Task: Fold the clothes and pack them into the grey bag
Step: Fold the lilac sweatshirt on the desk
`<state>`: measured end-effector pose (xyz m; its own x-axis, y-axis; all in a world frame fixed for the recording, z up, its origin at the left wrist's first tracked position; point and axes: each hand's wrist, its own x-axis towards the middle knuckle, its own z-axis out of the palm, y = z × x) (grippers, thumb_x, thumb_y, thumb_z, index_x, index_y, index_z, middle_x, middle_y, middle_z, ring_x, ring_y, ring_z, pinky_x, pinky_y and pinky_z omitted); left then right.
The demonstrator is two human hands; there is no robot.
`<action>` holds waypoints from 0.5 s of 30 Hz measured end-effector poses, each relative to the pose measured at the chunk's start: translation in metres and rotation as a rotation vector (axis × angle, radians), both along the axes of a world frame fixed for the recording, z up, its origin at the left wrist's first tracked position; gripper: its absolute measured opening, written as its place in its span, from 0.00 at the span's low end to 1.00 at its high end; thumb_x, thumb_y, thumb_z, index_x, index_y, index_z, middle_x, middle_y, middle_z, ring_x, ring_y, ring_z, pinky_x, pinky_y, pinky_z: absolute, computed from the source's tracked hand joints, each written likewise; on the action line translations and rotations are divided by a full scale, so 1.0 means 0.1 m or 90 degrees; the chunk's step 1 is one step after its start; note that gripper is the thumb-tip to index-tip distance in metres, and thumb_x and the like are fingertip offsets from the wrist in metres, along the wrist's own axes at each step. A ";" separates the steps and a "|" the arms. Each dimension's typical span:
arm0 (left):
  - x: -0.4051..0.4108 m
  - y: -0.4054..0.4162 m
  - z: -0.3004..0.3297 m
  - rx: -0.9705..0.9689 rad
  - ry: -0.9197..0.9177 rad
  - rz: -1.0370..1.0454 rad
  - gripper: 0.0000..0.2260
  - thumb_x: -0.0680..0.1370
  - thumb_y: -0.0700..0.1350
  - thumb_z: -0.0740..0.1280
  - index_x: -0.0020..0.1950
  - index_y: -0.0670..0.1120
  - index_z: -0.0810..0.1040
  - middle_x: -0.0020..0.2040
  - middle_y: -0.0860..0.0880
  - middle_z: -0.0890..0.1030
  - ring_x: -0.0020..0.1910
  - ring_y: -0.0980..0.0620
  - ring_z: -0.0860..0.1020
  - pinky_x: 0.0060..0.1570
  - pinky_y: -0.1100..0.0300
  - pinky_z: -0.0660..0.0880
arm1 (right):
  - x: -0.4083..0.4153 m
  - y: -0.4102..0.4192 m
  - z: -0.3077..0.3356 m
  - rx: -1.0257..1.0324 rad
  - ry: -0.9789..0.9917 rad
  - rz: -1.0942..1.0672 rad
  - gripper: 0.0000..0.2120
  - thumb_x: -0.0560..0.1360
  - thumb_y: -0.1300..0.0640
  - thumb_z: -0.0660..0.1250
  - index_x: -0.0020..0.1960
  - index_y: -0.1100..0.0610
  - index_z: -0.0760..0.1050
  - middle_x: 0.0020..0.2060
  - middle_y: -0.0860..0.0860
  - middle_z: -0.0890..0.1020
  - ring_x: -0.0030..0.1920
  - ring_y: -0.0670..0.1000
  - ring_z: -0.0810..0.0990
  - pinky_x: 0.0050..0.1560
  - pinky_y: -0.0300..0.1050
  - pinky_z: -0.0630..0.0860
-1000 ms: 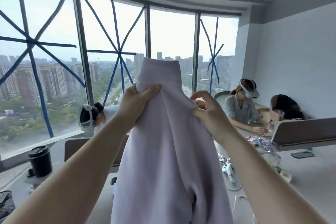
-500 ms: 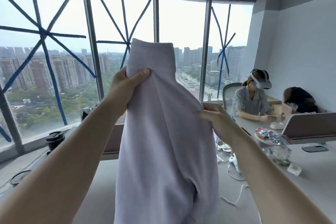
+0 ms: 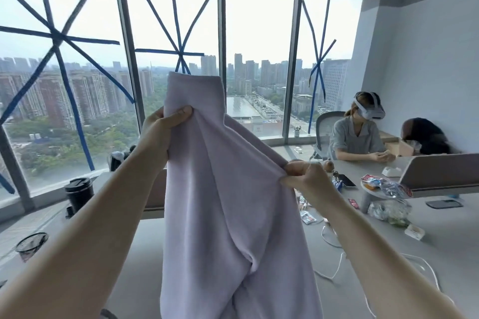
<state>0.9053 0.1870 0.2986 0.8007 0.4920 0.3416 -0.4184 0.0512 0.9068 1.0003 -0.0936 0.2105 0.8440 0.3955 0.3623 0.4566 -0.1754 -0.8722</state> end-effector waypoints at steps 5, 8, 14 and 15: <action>-0.02 -0.06 0.06 0.031 -0.034 0.067 0.04 0.71 0.43 0.76 0.44 0.47 0.83 0.40 0.48 0.85 0.40 0.48 0.82 0.47 0.51 0.80 | -0.08 0.12 -0.22 -0.134 0.004 0.054 0.03 0.59 0.57 0.64 0.31 0.57 0.75 0.27 0.50 0.70 0.30 0.47 0.67 0.33 0.42 0.61; -0.03 -0.05 0.07 0.030 -0.048 0.093 0.04 0.71 0.44 0.76 0.42 0.47 0.82 0.39 0.49 0.84 0.39 0.49 0.82 0.46 0.53 0.80 | -0.06 0.10 -0.28 0.009 0.016 -0.039 0.08 0.60 0.59 0.64 0.36 0.61 0.78 0.29 0.53 0.74 0.31 0.48 0.69 0.32 0.43 0.62; 0.00 0.06 0.04 0.074 -0.035 0.120 0.09 0.68 0.47 0.78 0.42 0.46 0.81 0.40 0.47 0.83 0.39 0.49 0.81 0.42 0.54 0.80 | -0.11 0.16 -0.49 -0.028 0.034 -0.074 0.05 0.62 0.61 0.65 0.31 0.54 0.78 0.24 0.46 0.71 0.27 0.45 0.65 0.29 0.41 0.60; 0.01 0.06 0.02 0.060 -0.035 0.131 0.10 0.69 0.46 0.78 0.43 0.45 0.80 0.40 0.47 0.83 0.38 0.50 0.81 0.41 0.56 0.80 | -0.09 0.16 -0.50 0.027 0.042 -0.115 0.04 0.63 0.61 0.65 0.31 0.55 0.77 0.24 0.47 0.71 0.26 0.45 0.64 0.28 0.41 0.59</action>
<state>0.9063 0.1933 0.3003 0.6658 0.6073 0.4335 -0.4598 -0.1236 0.8794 0.9916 -0.0778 0.1602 0.9223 0.2207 0.3174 0.3628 -0.2112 -0.9076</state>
